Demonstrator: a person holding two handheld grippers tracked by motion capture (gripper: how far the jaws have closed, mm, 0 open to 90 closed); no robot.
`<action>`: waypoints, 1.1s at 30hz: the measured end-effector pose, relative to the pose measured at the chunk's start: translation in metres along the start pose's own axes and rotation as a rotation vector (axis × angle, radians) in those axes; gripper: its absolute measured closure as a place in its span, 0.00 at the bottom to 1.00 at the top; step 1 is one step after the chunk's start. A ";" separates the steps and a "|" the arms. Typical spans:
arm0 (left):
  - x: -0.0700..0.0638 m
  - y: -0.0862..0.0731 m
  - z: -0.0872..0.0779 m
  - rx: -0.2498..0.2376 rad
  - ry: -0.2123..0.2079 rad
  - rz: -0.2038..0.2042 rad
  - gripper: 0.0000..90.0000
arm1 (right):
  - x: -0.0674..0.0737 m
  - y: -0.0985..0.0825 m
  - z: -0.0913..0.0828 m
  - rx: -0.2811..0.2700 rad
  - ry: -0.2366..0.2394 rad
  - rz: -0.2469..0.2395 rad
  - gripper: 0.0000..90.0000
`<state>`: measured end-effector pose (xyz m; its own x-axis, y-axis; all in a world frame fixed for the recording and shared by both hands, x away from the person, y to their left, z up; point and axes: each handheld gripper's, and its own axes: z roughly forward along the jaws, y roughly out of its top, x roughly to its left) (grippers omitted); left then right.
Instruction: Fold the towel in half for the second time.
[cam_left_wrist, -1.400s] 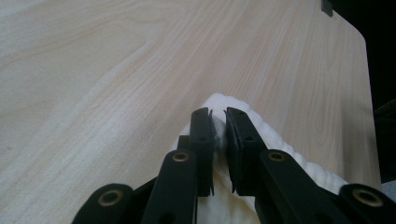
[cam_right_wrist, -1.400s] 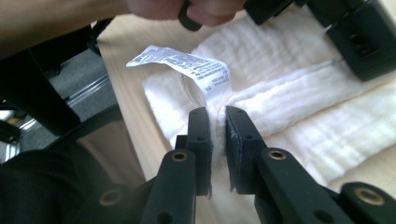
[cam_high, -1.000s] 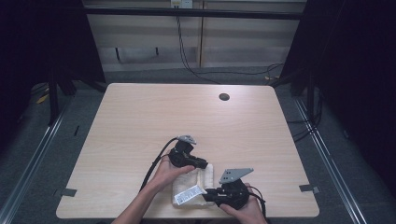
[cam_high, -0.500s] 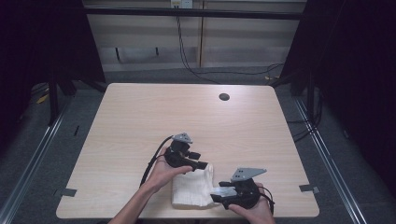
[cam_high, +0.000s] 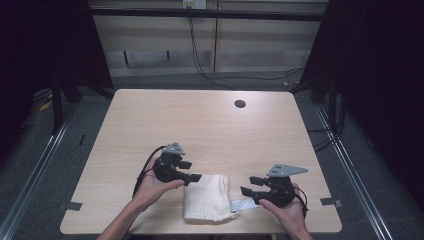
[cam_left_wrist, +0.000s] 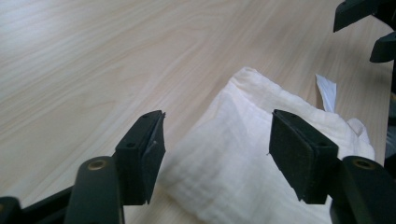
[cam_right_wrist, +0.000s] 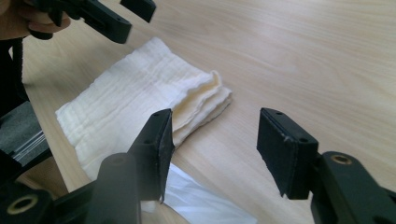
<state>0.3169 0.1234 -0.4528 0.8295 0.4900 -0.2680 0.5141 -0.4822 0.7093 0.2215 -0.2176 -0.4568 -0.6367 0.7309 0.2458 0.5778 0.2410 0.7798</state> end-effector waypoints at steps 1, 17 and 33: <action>0.001 -0.002 -0.004 0.004 0.014 0.000 0.37 | -0.001 0.001 -0.002 -0.009 -0.003 0.007 0.52; 0.015 -0.055 -0.062 0.004 0.122 -0.032 0.32 | -0.021 -0.014 -0.032 -0.043 -0.075 0.058 0.49; 0.030 -0.112 -0.108 -0.097 0.266 -0.154 0.34 | -0.048 -0.033 -0.061 -0.142 -0.172 0.142 0.44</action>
<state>0.2607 0.2705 -0.4705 0.6510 0.7305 -0.2062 0.5952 -0.3226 0.7360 0.2015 -0.2997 -0.4595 -0.4509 0.8517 0.2670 0.5700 0.0446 0.8204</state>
